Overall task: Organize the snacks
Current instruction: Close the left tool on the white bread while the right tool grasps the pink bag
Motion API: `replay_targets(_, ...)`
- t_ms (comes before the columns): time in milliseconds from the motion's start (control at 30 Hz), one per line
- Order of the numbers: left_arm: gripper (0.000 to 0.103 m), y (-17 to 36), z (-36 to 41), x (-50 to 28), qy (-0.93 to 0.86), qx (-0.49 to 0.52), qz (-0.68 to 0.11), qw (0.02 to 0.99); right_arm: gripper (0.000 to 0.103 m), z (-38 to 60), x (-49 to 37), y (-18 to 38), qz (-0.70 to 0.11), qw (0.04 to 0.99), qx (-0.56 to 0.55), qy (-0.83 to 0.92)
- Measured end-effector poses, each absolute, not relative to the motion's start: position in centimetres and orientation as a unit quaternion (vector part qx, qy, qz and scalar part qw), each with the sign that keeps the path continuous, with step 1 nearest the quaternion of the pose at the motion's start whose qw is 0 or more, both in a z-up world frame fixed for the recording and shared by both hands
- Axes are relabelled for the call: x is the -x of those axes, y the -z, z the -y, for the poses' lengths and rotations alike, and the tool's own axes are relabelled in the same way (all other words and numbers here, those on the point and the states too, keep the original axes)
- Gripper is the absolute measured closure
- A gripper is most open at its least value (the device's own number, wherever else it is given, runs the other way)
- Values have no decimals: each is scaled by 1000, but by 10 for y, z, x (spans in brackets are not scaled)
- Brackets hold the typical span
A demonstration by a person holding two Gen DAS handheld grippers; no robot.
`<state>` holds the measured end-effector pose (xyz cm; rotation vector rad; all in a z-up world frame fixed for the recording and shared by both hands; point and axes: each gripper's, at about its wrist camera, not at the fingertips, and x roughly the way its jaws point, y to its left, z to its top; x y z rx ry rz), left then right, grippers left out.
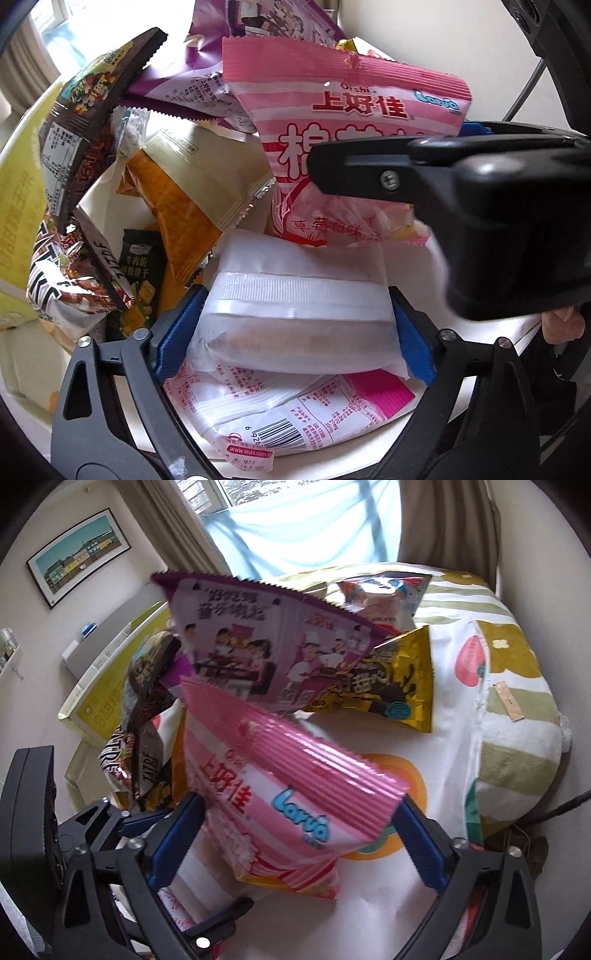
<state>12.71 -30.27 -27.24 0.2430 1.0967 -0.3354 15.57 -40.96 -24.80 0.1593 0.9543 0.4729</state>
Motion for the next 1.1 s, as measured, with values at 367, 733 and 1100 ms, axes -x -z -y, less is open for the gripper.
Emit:
replay_targets(367,25,272,301,-113,169,-116,-518,831,46,410,-150,244,-449,858,-71,-239)
replay_targets(733,26,248,308,-81,177,-115,-508,835,50,421,-122,228,-413,879,-69,-227)
replay_targets(1100,26,209,287,-65,183,-107,-486,848,52,429,-97,197,-396,892,-64,-208)
